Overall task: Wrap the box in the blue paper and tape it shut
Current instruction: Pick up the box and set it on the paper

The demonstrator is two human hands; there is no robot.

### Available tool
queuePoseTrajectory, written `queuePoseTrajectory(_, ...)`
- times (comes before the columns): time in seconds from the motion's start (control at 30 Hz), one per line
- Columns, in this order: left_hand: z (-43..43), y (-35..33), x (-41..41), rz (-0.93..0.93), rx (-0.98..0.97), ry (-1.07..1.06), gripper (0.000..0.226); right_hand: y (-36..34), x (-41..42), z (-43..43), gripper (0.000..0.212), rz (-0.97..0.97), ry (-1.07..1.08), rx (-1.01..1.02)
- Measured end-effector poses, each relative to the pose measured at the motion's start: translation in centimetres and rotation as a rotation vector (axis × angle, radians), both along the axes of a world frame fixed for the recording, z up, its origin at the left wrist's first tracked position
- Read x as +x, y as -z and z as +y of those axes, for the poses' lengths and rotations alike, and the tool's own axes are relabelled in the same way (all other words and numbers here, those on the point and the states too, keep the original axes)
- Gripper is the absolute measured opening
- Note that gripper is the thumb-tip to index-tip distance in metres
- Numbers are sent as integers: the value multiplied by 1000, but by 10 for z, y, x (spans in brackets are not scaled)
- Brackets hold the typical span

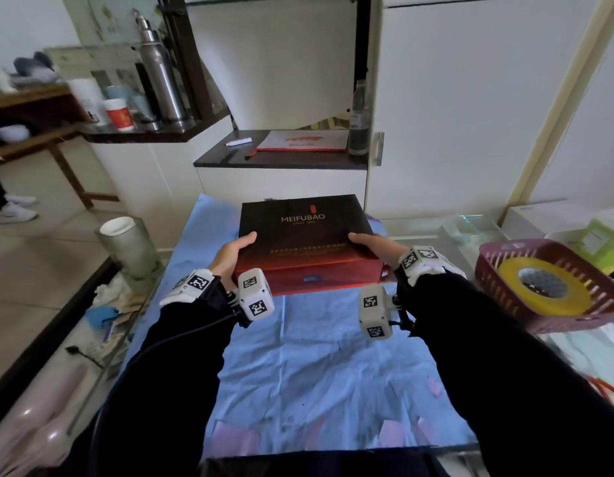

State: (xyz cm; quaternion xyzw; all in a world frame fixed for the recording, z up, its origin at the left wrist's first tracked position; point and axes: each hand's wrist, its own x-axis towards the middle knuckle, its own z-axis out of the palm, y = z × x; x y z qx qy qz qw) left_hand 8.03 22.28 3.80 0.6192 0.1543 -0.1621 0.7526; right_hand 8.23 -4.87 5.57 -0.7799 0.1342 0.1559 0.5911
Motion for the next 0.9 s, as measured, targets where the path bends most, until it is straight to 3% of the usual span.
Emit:
queuePoseTrajectory(0.1, 0, 1, 3, 19, 3, 14, 40, 5, 3, -2, 49, 22, 8, 15)
queuePoseTrajectory(0.2, 8, 11, 2, 31, 16, -25, 54, 16, 0, 3, 39, 82, 7, 55)
queuePoseTrajectory(0.4, 17, 33, -4, 95, 65, -56, 79, 49, -3, 8, 41, 143, 57, 92)
queuePoseTrajectory(0.63, 5, 43, -13, 140, 54, -32, 58, 74, -7, 5, 51, 183, 120, 88)
queuePoseTrajectory(0.83, 5, 65, -13, 205, 61, -24, 81, 89, -17, 0, 59, 237, 167, 130)
queuePoseTrajectory(0.9, -1, 61, -20, 216, 26, -11, 65, 91, -17, -1, 63, 230, 200, 173)
